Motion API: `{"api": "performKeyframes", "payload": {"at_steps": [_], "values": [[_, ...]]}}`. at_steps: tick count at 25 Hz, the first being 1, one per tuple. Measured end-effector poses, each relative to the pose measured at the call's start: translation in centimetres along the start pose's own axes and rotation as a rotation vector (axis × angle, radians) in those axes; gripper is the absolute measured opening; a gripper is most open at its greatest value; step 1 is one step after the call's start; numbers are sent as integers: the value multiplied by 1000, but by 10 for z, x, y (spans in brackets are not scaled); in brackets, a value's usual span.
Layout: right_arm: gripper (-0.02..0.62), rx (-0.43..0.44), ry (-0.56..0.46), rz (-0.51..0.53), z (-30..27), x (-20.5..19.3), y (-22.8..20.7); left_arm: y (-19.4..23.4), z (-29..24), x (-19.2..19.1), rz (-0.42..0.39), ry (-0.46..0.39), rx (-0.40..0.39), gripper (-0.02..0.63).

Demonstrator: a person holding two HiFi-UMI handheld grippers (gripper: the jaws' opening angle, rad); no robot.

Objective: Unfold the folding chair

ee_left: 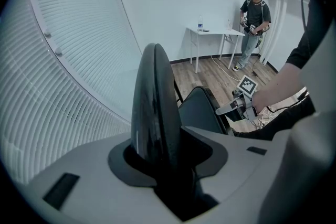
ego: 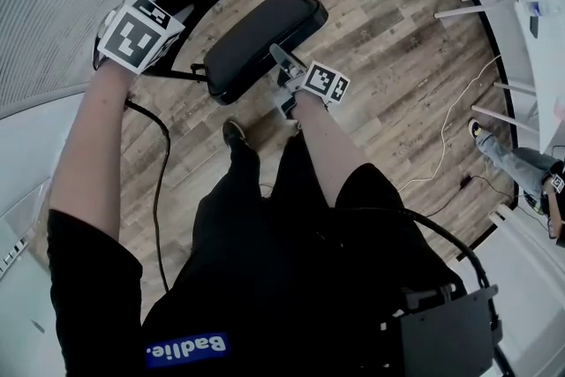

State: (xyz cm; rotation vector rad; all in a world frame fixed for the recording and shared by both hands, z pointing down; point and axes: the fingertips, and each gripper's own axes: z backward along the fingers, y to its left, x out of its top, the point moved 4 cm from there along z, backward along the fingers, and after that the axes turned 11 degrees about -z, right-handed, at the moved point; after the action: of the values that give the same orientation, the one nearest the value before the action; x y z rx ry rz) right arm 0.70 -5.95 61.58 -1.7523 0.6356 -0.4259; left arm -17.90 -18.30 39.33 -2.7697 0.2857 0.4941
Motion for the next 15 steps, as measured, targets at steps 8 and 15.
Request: {"api": "performKeyframes", "payload": {"at_steps": [8,15], "values": [[144,-2,-12,-31,28,-4,-25,-13,-5,2,4,-11,-8,132],[152,-16,-4,-52,43,-7,-40,-17,-8,0,8,-13,-22,132]]}}
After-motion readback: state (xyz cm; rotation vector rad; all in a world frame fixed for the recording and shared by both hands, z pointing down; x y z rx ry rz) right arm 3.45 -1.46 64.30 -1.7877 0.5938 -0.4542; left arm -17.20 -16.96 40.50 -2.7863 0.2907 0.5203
